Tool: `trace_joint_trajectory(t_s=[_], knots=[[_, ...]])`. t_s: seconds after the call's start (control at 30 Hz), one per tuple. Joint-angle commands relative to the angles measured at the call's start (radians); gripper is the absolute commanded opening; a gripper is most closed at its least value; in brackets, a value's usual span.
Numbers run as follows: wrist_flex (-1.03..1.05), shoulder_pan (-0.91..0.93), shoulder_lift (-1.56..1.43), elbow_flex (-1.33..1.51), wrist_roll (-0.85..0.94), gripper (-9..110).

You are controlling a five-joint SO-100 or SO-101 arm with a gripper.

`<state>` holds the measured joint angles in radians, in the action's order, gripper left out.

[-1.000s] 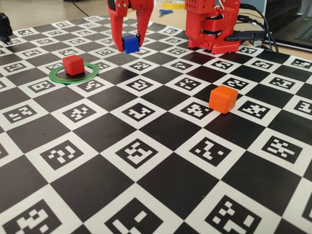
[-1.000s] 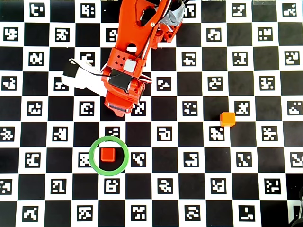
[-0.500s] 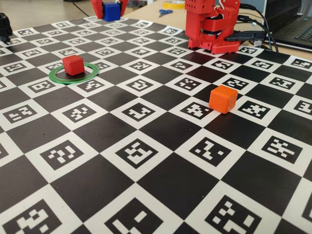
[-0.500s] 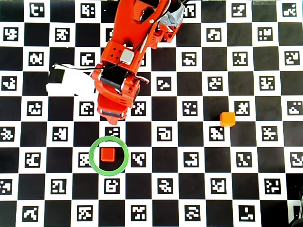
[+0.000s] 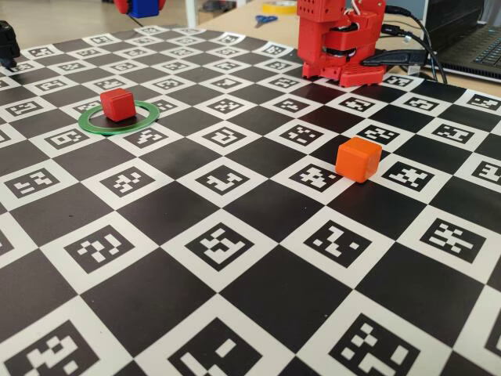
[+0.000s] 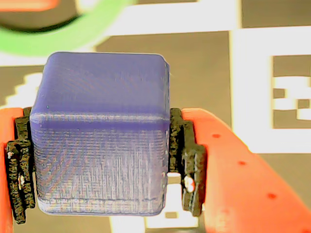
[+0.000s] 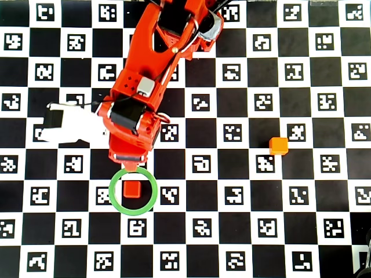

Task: Grab the red cube then put it in the green circle then put the blue cube on top and finally the orange cube on top

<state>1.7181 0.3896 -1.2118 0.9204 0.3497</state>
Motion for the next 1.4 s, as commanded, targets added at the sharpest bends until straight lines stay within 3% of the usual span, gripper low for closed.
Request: trace_joint_trajectory(t_s=[0.0,0.6,1.37], knots=[[0.034,-0.025,0.021,-0.179,-0.006,7],[-0.114,-0.003,0.25,-0.245,0.003,7],[-0.242,0.009,0.281,-0.107,-0.02,7]])
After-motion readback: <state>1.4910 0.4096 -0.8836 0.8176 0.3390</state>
